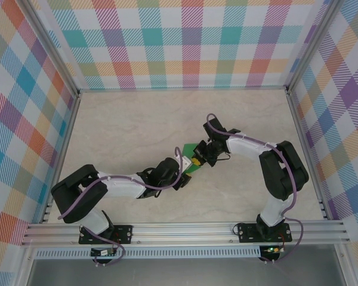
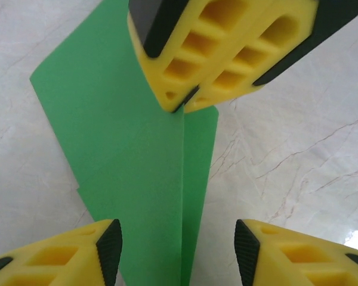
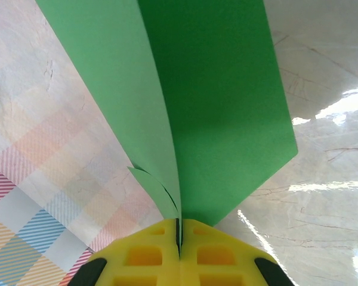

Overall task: Fold a paper plane with a square sheet of paper (pick it up from the middle)
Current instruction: Fourth fold the wing at the center of the table.

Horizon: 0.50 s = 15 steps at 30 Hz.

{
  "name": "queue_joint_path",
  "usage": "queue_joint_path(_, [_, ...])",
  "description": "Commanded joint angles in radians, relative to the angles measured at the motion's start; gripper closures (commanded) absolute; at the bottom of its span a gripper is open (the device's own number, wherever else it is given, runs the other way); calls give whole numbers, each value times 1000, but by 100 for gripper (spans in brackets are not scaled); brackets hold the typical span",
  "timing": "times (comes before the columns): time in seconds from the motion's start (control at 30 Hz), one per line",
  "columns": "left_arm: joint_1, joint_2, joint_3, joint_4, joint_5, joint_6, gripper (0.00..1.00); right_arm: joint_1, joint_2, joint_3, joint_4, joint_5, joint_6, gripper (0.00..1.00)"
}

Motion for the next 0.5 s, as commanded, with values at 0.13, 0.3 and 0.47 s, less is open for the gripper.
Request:
queue_joint_path(0.13, [4,33,-48,142,-74,52,55,-10,11,15,-25,-51,24,100])
queue_joint_path(0.3, [4,48,-52,156,-73,54,69,-13,13,15,-25,-63,29,92])
queue_joint_path(0.47, [4,53,-51,159,-57,57,79,-19,19,10,-29,-66,31,88])
